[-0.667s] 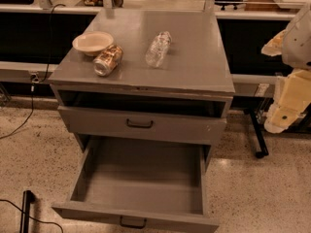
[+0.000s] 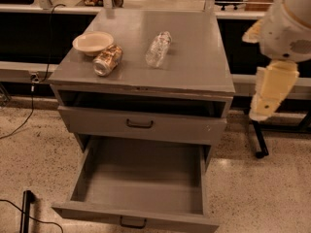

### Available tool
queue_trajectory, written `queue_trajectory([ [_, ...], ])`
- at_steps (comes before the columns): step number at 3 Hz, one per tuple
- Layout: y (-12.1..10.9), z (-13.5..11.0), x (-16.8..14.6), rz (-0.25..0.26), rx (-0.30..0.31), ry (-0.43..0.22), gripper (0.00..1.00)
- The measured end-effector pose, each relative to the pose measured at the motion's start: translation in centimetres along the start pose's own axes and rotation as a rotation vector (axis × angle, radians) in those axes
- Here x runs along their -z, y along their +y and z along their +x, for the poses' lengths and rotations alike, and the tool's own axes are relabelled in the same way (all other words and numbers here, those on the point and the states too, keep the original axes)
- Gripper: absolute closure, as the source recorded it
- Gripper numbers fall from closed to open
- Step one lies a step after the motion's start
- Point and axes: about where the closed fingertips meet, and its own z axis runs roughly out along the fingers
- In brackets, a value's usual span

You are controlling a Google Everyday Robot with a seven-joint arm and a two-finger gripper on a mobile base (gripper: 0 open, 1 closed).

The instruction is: Place orange can into middle drawer

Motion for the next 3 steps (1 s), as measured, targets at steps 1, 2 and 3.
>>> queue_trajectory([
  [1,-3.85,-5.52,-0.34,0.088,0.229,-0.044,0.0],
  [2,-4.14,-6.08,-0.1,0.102,0.335,-0.047,0.0],
  [3,-4.11,-6.03,-0.1,0.102,0.337,-0.046,0.0],
])
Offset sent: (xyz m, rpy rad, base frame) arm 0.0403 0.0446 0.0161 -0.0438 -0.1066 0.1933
